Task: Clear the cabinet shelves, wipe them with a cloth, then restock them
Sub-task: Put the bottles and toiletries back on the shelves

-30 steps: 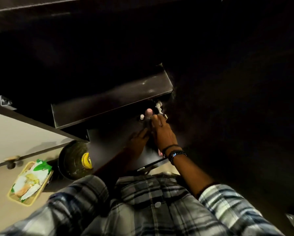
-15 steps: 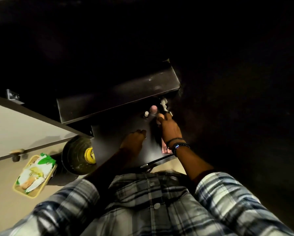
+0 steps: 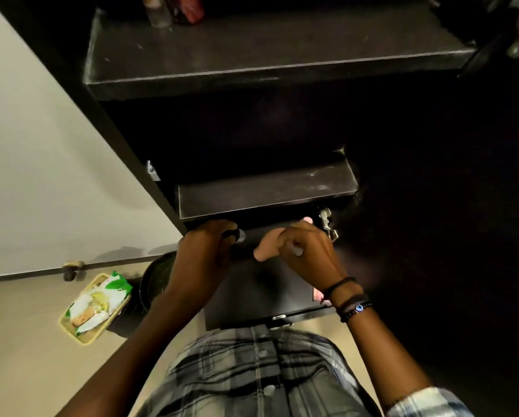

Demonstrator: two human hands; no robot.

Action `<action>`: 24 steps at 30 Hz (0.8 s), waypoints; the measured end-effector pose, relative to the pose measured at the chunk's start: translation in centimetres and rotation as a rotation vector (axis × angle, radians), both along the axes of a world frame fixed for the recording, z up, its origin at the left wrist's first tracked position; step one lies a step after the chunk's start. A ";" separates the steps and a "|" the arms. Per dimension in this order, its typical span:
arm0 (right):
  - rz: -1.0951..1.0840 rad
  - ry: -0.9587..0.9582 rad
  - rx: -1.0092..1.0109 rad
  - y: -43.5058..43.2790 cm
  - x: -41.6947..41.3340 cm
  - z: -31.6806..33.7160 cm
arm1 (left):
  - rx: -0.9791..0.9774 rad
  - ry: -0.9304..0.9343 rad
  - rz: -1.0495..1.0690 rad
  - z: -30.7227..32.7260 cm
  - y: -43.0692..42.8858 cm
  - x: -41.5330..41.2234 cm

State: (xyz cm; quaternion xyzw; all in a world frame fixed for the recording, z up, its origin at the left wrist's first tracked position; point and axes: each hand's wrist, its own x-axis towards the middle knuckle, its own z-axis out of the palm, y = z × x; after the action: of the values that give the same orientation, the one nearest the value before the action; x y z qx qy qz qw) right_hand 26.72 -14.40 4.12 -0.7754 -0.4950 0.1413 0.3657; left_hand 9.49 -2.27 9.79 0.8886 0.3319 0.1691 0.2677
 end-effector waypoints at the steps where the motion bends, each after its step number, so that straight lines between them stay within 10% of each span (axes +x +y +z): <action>1: 0.026 0.018 0.042 0.5 -0.4 1.2 | 0.029 -0.010 0.008 0.7 0.4 -0.3; 8: 0.072 0.024 0.277 6.1 -0.6 7.5 | 0.113 -0.086 0.119 2.8 4.1 2.3; 24: -0.033 -0.016 0.096 13.4 1.0 7.1 | 0.086 0.182 0.327 3.7 6.3 5.8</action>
State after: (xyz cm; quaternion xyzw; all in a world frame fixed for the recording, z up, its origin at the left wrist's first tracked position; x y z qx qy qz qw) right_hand 27.70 -1.00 11.18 -0.7662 -0.4913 0.1052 0.4006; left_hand 15.26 4.03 13.46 0.8451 0.4873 0.1432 0.1672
